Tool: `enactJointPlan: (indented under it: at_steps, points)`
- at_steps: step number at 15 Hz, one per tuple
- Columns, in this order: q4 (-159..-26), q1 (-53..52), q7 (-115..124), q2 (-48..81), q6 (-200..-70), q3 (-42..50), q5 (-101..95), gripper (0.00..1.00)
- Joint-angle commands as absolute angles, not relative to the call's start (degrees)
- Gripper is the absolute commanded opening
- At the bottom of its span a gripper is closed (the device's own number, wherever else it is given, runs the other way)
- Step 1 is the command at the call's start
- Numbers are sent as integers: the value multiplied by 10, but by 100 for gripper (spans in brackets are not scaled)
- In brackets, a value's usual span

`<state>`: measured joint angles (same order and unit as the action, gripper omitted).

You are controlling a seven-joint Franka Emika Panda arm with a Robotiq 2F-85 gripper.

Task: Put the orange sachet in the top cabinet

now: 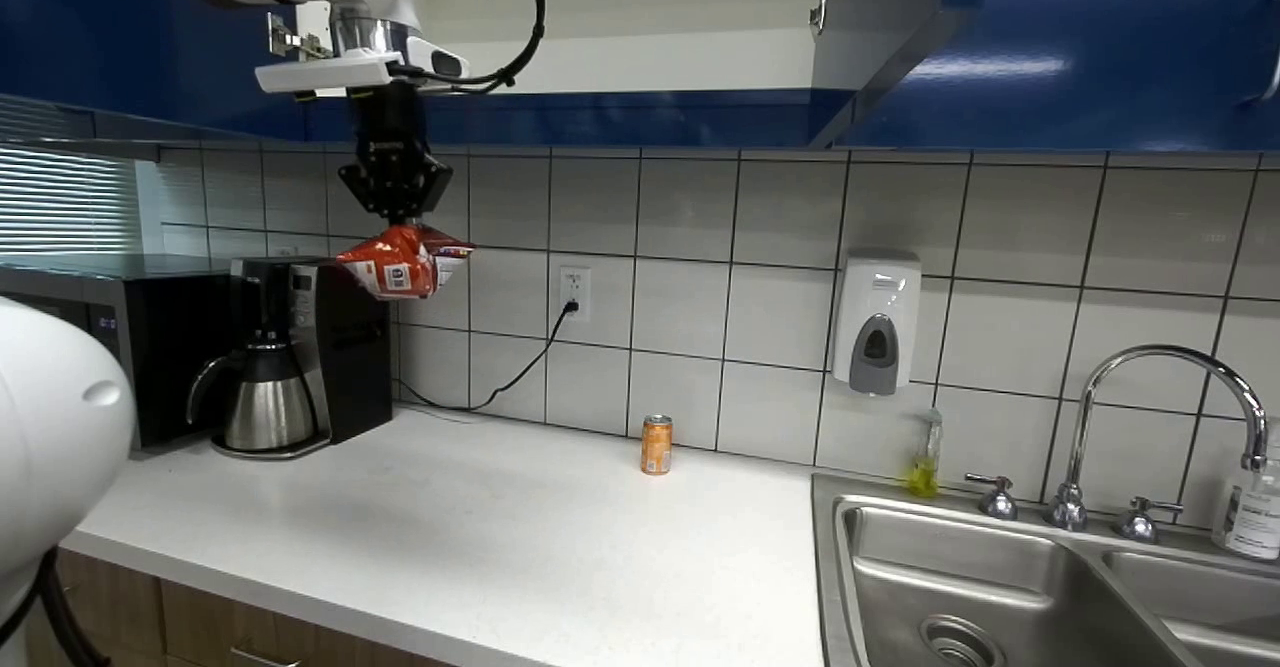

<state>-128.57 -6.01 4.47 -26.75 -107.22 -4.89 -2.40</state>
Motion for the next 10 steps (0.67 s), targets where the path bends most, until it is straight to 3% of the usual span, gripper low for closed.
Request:
enactJointPlan:
  at_steps: [1,10]
  points:
    - [-1239,-53,51,-260,-1040,-63,-34,2]
    - [-1177,-54,54,-261,-1020,-84,-49,2]
